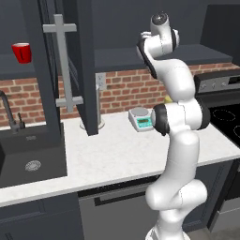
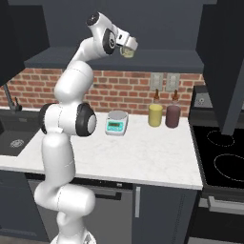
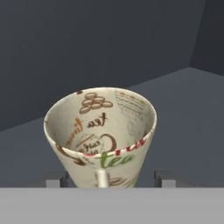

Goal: Gather all objects into one cabinet and sort the glasses and bowls to opposite sides.

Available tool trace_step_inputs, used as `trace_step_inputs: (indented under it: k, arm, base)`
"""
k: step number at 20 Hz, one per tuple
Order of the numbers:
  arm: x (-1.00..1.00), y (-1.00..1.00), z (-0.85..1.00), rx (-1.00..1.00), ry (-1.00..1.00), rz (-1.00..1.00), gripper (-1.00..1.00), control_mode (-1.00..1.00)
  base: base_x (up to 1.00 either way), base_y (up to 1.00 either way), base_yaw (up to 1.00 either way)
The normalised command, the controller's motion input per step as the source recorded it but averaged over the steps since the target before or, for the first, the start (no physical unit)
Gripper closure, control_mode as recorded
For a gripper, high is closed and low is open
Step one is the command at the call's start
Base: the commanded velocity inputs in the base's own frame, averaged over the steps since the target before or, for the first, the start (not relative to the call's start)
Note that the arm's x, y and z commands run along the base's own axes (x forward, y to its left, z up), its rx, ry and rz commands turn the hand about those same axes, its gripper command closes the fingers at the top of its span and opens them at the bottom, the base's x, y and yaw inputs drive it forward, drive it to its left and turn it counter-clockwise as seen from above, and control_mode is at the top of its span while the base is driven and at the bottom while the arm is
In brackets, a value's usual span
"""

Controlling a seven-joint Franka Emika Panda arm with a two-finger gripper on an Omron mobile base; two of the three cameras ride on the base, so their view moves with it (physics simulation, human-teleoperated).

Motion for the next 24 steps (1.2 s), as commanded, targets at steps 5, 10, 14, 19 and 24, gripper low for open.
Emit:
trace_step_inputs:
  k: [5,10,14,19,24]
  arm:
    - [0.0,-0.14,-0.24,-0.01,0.0,0.0,1.0,-1.0]
    - [-0.01,-0.14,-0.3,-0.05,0.0,0.0,1.0,-1.0]
    - [-0.4,-0.11,-0.21,-0.06,0.0,0.04,1.0,-1.0]
    - [-0.85,0.0,-0.26,-0.12,0.0,0.13,1.0,-1.0]
    - [-1.0,-0.01,-0.15,-0.09,-0.05,0.17,1.0,-1.0]
  base:
    - [0.0,0.0,0.0]
    - [0.0,0.0,0.0]
    - [0.0,0.0,0.0]
    - [0.0,0.0,0.0]
    - [0.0,0.0,0.0]
